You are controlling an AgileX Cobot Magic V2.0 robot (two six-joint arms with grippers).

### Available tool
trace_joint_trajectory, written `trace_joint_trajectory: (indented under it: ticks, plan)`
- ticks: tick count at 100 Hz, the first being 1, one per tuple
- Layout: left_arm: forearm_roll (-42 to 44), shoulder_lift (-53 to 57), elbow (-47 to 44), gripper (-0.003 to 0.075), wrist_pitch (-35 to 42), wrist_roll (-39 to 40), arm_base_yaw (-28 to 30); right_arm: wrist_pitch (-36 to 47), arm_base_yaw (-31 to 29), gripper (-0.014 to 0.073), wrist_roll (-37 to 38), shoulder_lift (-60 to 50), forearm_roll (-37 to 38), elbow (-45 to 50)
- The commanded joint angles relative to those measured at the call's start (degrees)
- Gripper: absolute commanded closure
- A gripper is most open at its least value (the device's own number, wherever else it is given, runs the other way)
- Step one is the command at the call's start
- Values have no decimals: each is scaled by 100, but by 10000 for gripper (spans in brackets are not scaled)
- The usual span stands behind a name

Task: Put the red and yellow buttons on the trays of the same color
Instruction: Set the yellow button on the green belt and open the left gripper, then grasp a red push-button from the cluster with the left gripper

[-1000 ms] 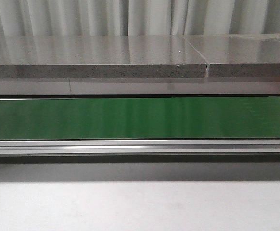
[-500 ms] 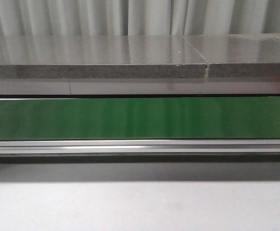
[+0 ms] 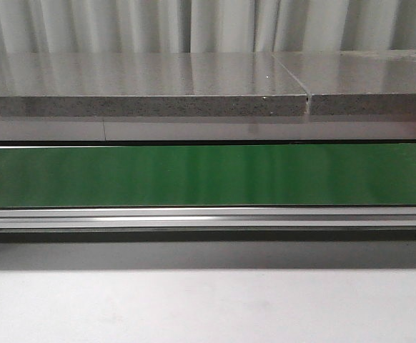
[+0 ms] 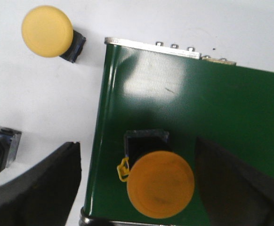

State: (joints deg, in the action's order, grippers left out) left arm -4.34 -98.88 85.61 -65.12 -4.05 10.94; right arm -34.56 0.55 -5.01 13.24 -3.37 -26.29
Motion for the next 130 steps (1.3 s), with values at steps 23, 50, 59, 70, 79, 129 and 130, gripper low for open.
trace_joint_trajectory:
  ticks: [23, 50, 59, 70, 79, 129, 130]
  plan:
    - [-443, 782, 154, 220, 870, 1, -39, 412, 10, 660, -41, 58, -24, -138]
    - [-375, 874, 97, 230, 467, 62, 489, 412, 10, 660, -41, 58, -24, -138]
    - [-356, 956, -90, 230, 422, 62, 769, 412, 10, 660, -41, 58, -24, -138]
    - [-323, 1062, -459, 230, 433, 62, 1089, 412, 10, 660, -41, 58, -24, -138]
    - [-222, 1071, -740, 230, 433, 62, 1324, 412, 10, 660, -41, 58, -24, -138]
    - [434, 469, -1133, 230, 674, 370, 1607, 412, 10, 660, -41, 58, -24, -138]
    - [434, 455, -1133, 230, 674, 405, 1607, 412, 10, 660, -41, 58, -24, -138]
